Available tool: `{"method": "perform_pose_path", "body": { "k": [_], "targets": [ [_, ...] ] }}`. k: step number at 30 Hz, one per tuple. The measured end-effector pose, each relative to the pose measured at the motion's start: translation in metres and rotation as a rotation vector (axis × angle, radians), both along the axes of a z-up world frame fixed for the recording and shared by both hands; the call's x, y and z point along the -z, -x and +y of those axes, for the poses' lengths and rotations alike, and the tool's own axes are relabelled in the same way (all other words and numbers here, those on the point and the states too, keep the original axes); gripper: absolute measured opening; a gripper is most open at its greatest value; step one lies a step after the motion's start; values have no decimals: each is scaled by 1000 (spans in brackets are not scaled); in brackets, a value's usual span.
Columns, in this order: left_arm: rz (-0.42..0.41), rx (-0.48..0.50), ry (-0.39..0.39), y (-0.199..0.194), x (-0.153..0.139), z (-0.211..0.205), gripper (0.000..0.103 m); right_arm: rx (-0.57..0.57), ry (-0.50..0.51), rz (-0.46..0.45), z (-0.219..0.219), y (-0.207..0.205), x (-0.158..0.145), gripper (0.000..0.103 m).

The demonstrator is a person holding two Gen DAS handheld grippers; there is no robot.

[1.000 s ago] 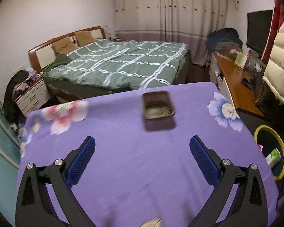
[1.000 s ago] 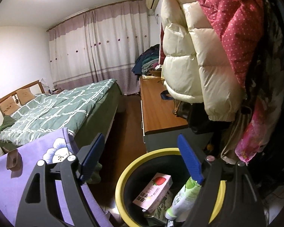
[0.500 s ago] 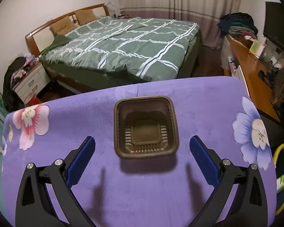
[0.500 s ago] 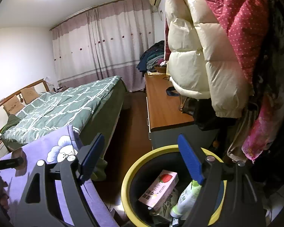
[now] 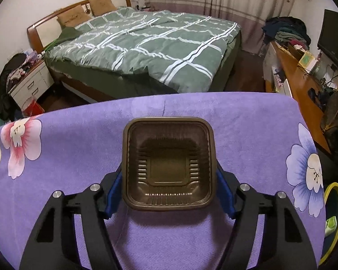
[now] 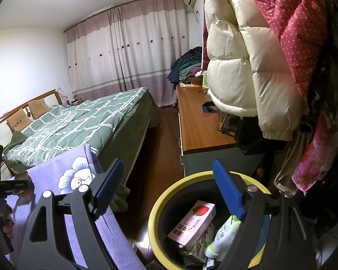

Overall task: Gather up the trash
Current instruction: 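Grasp the brown plastic tray with the left gripper, then carry the brown tray over the yellow bin and open the left gripper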

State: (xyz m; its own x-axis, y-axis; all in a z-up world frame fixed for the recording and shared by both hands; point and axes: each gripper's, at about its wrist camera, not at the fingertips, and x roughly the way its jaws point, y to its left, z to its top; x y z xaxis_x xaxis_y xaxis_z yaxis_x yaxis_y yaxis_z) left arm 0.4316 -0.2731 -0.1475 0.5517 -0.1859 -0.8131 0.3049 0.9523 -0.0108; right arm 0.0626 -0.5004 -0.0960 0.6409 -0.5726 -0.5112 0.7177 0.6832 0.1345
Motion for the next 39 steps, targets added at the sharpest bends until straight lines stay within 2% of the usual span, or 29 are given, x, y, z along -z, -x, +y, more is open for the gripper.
{"method": "perform_pose_path", "body": {
  "k": [6,14,19,25,29,33,35,39],
  "targets": [
    [-54,27,1,24,-17,0,67,-1,3,7,0,-1,1,80],
    [-114,176,17,116,-59,1,68,-1,-26,-11,-7,9,-5,80],
    [-134,319,34,180,-82,-16,68,-47,-33,-6,-7,44,-19,80],
    [-113,510,72,253,-100,-66,69,-96,-42,39,8,127,-23,80],
    [-72,618,79,290,-95,-113,69,-85,-44,56,16,176,-25,81],
    [32,699,82,316,-76,-168,69,-72,-75,43,17,206,-26,81],
    [75,719,69,318,-64,-192,69,-62,-73,33,16,219,-28,81],
    [99,732,17,323,-41,-233,69,-48,-67,4,12,234,-32,81]
  ]
}}
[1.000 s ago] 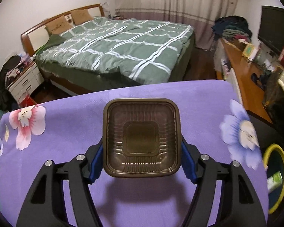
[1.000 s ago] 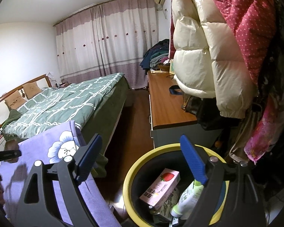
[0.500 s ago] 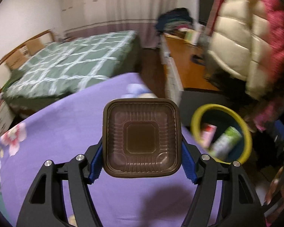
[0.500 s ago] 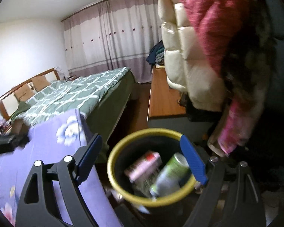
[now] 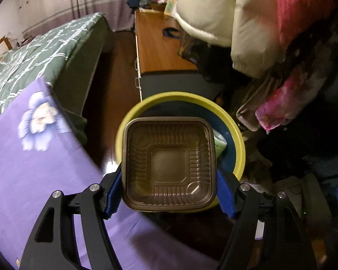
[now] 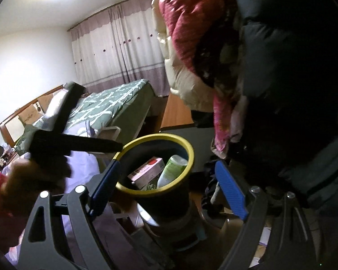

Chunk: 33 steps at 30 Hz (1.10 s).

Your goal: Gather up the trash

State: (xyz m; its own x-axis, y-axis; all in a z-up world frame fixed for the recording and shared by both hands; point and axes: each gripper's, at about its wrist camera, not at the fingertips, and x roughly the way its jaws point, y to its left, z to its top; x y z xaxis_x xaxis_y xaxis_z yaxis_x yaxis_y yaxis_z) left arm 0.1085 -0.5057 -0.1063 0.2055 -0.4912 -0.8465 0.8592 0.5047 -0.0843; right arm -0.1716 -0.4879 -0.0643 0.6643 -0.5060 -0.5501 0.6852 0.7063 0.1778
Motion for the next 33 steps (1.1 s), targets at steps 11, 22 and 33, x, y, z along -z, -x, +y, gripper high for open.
{"method": "perform_pose_path", "body": {
  "k": [11,22,33],
  "targets": [
    [0,-67,-97,-26,49,-63,89,14,-19,-36,-17,12,-7,81],
    [-229,-246,253,-4,-66,152,98,-102,-31,-15,7,-20,-8,82],
    [-367,-656,255,39,-88,388,98,-302,45,-3,82,-66,-31,86]
  ]
}}
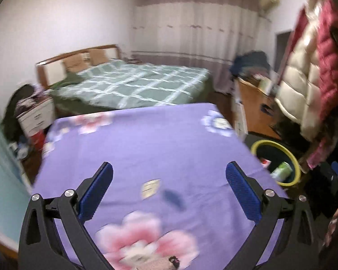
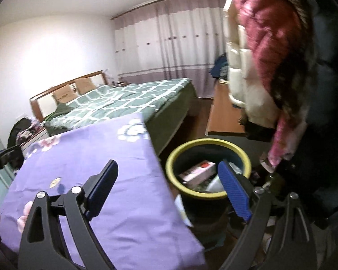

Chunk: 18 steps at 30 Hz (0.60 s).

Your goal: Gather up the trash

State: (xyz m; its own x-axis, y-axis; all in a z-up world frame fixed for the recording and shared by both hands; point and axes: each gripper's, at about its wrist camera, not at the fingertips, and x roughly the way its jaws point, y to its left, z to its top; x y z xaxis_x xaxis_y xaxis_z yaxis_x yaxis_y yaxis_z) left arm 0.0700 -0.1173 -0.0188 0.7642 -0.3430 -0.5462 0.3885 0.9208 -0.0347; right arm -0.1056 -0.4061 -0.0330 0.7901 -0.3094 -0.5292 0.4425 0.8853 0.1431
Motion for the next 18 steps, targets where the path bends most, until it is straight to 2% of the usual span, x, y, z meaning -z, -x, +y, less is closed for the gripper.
{"method": "perform_pose_path", "body": {
  "k": [5,8,14,18],
  "targets": [
    [-86,-129,-20,35,2,65,98,-58,31,-6,27,-9,-12,87],
    [-98,-139,-7,47,3,84,98,-82,25,8,36,-12,-13,88],
    [-75,-146,67,52,9,102,98,-106,25,28,48,-16,-11,88],
    [-36,-146,56,51,19,98,98,-123,34,30,52,-20,-11,88]
  ]
}}
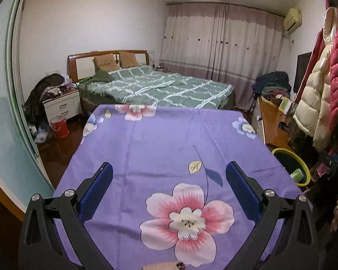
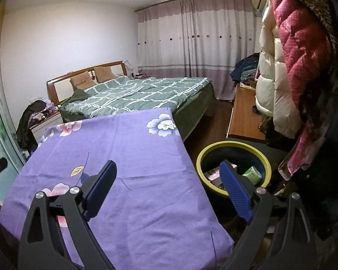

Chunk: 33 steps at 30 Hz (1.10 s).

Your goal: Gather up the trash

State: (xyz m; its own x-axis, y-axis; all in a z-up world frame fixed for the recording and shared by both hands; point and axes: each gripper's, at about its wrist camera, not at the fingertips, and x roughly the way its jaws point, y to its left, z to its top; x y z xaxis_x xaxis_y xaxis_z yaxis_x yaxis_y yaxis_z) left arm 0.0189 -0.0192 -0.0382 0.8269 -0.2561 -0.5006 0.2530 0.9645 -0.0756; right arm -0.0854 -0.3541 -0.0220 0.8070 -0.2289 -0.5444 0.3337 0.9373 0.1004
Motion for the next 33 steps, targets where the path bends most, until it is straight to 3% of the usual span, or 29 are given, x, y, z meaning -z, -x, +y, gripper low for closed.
{"method": "perform_pose_path", "body": {
  "k": [33],
  "targets": [
    [25,-2,-1,-4,7,-4,98,-14,-3,-6,6,-7,-3,89]
  ]
}}
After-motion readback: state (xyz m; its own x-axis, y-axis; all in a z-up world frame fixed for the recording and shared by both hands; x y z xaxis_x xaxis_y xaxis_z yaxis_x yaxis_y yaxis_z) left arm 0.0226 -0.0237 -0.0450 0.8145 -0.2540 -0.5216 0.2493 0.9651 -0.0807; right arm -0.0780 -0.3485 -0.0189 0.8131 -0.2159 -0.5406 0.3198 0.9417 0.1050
